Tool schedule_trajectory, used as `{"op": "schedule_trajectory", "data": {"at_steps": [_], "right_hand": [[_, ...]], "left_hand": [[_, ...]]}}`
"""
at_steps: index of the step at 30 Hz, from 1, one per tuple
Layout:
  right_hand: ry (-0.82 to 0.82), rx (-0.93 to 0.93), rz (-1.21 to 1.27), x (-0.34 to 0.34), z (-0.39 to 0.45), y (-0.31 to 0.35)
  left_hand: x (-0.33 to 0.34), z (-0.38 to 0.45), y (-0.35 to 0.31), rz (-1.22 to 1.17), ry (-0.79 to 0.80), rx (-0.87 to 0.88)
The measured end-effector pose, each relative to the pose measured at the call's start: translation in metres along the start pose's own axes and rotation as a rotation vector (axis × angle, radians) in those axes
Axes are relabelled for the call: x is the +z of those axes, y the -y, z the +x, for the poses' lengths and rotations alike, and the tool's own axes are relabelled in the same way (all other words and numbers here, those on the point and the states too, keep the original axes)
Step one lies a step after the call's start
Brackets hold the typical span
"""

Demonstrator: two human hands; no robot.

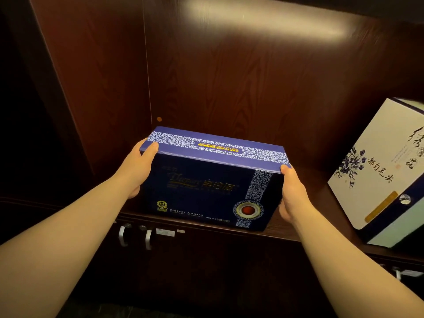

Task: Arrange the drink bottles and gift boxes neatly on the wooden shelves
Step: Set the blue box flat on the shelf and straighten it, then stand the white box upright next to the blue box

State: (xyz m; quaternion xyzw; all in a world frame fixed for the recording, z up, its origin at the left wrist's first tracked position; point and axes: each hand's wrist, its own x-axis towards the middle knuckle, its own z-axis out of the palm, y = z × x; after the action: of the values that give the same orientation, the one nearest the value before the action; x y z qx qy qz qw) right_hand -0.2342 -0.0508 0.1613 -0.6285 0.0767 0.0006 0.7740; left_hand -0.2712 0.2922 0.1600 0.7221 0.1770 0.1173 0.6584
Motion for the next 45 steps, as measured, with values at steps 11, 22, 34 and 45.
{"op": "schedule_trajectory", "data": {"at_steps": [11, 22, 34, 45], "right_hand": [[-0.003, -0.193, -0.342, -0.043, -0.003, 0.016], [-0.824, -0.864, -0.663, -0.251, -0.012, 0.085], [-0.814, -0.48, -0.667, -0.302, 0.078, 0.077], [-0.731, -0.519, -0.563, -0.327, 0.082, 0.085]], "left_hand": [[0.051, -0.001, -0.076, 0.818, -0.173, 0.455], [0.366, -0.018, -0.158, 0.393, 0.362, 0.53], [0.592, 0.015, -0.184, -0.04, 0.481, -0.004], [0.592, 0.014, -0.192, 0.014, 0.674, 0.181]]}}
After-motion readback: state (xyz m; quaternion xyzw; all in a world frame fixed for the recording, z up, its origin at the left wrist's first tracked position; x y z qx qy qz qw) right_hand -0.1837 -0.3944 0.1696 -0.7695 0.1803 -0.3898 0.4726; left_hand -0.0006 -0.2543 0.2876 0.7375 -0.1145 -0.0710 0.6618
